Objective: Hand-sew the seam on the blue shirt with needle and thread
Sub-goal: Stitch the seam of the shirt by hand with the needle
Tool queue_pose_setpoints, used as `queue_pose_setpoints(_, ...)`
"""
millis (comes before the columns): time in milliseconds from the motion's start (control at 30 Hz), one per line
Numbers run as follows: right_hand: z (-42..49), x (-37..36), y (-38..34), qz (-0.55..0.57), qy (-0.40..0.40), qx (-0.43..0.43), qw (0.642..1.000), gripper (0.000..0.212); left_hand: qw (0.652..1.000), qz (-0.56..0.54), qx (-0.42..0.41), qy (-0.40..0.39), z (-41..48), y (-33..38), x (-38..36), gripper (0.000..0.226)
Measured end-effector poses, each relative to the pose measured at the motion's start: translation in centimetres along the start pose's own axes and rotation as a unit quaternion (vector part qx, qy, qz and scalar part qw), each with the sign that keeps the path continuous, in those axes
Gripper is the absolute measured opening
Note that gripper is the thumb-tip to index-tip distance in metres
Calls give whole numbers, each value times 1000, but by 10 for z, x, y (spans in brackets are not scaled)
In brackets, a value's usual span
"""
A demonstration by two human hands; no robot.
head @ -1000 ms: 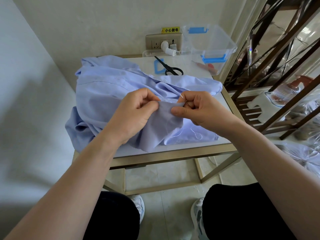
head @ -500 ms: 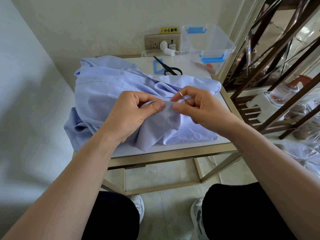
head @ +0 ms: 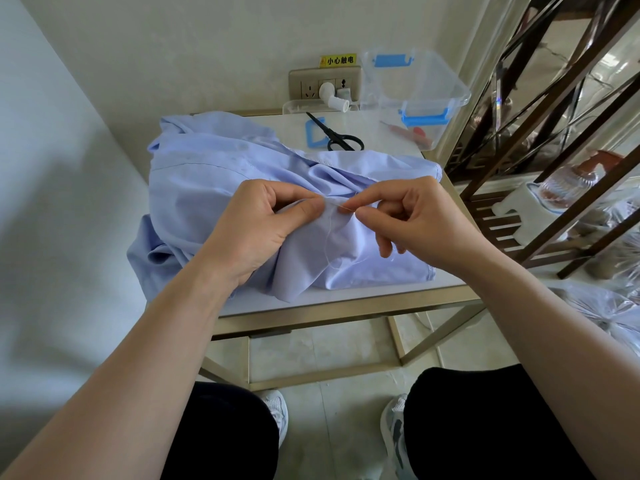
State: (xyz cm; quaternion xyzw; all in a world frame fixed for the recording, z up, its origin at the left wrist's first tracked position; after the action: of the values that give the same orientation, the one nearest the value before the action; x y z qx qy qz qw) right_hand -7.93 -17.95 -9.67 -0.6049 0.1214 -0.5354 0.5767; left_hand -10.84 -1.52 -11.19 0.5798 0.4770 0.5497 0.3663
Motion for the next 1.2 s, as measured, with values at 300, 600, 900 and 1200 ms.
queue_pose_setpoints(300, 0, -5, 2, 10, -20, 7, 1000, 25, 1000, -8, -1, -11, 0, 0, -1, 13)
queue_pose_setpoints(600, 1, -11, 2, -4, -51, -19, 999, 43, 999, 27, -35, -16, -2, 6, -4, 16)
queue_pose_setpoints(900, 0, -27, 13, 16, -108, -58, 992, 18, 996, 63, -61, -5, -3, 8, -2, 16)
queue_pose_setpoints(1200, 2, -30, 15, 11, -105, -58, 993, 8, 993, 103, -64, 11, -4, 11, -4, 5)
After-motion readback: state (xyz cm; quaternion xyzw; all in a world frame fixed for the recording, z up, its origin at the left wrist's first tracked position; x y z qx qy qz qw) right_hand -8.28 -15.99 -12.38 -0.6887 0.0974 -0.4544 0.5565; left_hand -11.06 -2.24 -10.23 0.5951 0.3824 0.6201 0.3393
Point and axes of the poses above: each hand's wrist, its own z-axis towards the middle knuckle, its own x-axis out of the back of the hand, y = z × x, the point moved 9 cm from there along z, towards the middle knuckle, and after that the axes turned 8 degrees about x, right-handed, at the moved point
